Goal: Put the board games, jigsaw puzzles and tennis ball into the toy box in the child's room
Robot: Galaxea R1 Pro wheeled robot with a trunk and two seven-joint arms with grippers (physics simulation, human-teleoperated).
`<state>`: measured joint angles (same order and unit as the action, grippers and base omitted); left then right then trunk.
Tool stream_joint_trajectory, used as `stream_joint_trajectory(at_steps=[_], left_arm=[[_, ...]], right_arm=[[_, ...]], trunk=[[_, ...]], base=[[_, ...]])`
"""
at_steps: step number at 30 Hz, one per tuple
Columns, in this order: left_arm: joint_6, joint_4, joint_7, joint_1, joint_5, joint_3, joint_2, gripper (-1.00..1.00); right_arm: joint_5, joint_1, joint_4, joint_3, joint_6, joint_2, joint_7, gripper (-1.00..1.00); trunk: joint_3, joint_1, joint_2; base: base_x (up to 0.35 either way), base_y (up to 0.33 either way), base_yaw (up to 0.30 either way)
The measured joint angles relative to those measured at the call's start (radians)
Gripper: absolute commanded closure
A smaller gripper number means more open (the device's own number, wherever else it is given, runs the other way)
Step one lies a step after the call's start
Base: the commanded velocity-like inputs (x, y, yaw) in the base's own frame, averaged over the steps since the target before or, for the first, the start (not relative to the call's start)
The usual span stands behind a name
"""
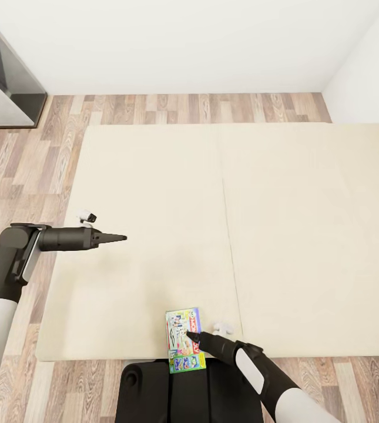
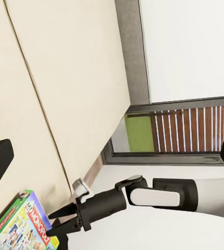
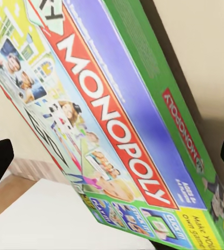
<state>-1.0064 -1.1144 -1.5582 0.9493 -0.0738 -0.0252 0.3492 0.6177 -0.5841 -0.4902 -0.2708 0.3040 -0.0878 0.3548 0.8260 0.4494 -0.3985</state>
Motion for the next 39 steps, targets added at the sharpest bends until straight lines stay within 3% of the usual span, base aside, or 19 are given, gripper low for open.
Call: stream_joint_trajectory(at_steps=[32,39], left_arm=[[0.000,0.000,-0.002,0.000,-0.002,0.000,-0.001,-1.00],[0.000,0.000,-0.004,0.000,-0.002,0.000,-0.001,-1.00]], right_arm=[[0.003,0.000,0.003,0.000,0.003,-0.009,0.019,-1.00],[0.002,0.000,0.003,0.000,0.002,-0.011,0.059,-1.00]], trunk=[[0.000,0.000,0.000],[0.000,0.000,0.000]], base=[[0.000,0.000,0.000],[0.000,0.000,0.000]])
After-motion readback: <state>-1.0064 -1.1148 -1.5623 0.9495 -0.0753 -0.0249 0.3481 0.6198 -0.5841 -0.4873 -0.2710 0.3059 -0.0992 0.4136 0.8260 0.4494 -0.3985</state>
